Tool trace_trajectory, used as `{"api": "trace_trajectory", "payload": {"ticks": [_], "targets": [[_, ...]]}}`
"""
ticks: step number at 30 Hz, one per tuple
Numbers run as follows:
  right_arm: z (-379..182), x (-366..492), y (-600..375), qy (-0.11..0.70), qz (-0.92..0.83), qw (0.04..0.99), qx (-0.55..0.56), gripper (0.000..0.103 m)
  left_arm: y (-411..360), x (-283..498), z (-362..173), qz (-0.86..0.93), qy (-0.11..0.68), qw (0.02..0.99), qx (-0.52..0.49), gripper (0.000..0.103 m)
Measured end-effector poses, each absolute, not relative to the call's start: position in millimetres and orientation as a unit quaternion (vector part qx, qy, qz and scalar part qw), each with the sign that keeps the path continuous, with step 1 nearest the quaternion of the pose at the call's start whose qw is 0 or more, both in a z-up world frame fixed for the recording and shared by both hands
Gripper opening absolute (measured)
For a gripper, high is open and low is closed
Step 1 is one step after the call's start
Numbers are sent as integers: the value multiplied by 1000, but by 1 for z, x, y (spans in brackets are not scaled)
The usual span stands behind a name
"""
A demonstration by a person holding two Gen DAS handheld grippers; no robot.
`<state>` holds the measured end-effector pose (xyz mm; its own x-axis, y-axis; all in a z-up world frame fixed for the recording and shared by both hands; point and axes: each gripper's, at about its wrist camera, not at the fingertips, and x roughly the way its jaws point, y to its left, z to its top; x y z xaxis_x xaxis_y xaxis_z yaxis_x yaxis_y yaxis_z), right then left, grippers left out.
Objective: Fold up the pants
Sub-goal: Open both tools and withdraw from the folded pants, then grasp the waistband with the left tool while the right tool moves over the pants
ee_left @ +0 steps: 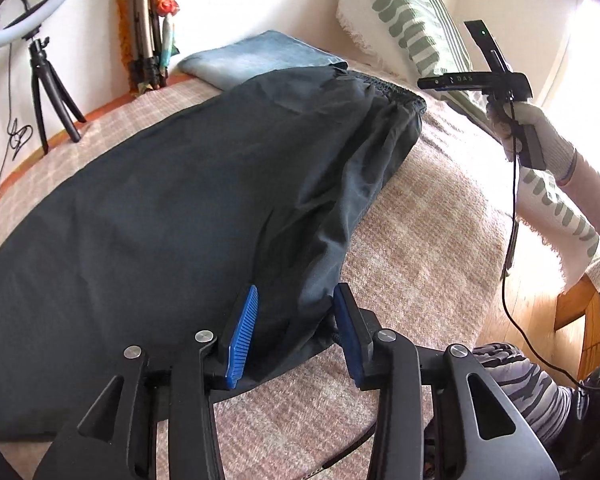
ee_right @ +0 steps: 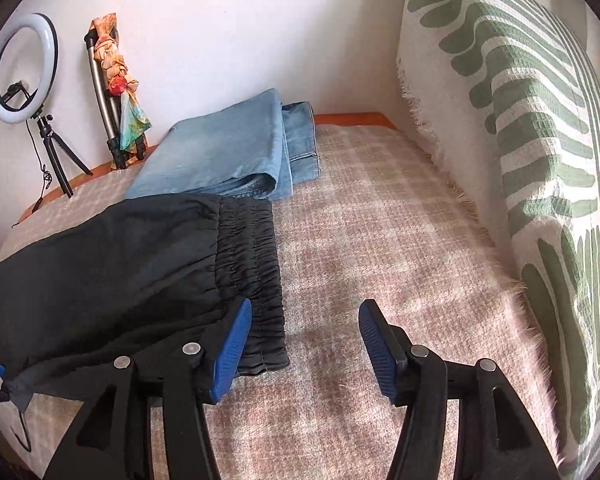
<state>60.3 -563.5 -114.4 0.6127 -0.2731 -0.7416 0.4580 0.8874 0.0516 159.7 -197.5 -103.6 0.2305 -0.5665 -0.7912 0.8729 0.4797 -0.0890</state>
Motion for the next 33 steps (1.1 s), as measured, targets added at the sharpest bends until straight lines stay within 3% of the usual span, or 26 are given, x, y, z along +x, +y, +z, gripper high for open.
{"api": "trace_trajectory", "payload": {"ticks": [7, 18, 23, 33], "targets": [[-111, 20, -510, 378, -108, 911, 125, 64, -133, 164, -97, -396, 395, 817, 141, 38], [-118, 46, -425, 399, -14, 915, 55, 61, -11, 192, -108, -240, 418, 875, 51, 38], [-109, 73, -388, 398, 23, 916, 34, 61, 58, 208, -106, -183, 412, 893, 0, 50], [-99, 137, -297, 399, 97, 912, -7, 61, 191, 279, -127, -91, 414, 887, -182, 57]]}}
